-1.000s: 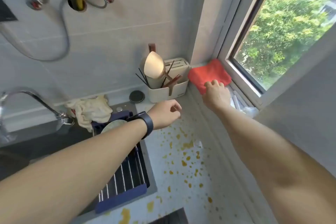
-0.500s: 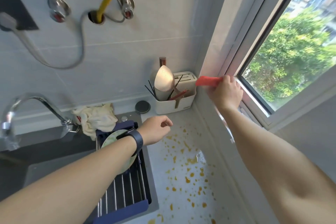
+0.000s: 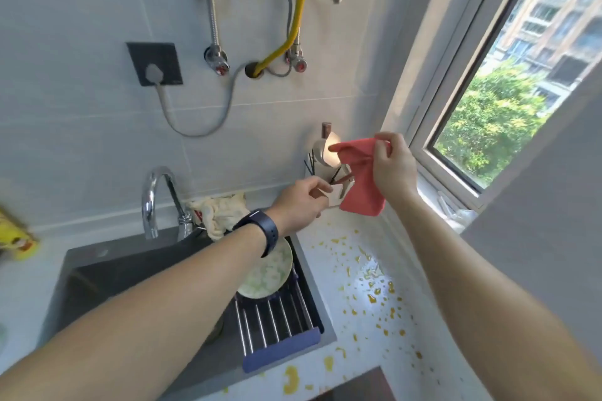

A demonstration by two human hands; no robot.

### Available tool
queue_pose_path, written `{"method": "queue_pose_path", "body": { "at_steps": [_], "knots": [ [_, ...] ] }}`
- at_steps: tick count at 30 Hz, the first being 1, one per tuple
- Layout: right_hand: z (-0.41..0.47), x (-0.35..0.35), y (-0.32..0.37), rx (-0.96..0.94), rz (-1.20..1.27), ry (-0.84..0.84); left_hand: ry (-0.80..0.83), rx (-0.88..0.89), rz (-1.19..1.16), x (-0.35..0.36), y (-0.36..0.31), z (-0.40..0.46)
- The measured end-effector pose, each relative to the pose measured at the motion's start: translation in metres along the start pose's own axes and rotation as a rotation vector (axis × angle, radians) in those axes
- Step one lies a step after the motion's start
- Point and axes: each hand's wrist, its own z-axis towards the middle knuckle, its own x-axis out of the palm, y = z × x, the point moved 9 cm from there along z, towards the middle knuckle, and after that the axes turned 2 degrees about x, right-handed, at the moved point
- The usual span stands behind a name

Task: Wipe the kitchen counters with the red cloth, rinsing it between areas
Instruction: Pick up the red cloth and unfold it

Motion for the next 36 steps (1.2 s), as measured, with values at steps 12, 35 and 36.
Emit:
{"method": "queue_pose_path", "body": {
  "at_steps": [12, 35, 36],
  "knots": [
    [-0.19, 0.088, 0.048, 0.322, 0.595, 0.402, 0.051, 0.008, -0.316, -0.056, 0.07, -0.117],
    [-0.34, 0.104, 0.0, 0.161, 0.21, 0.783, -0.519, -0.369, -0.553, -0.022, 0.129, -0.27],
    [-0.349, 0.101, 0.0, 0.181, 0.232, 0.815, -0.526, -0.389, -0.539, -0.017, 0.131, -0.28]
  ]
}}
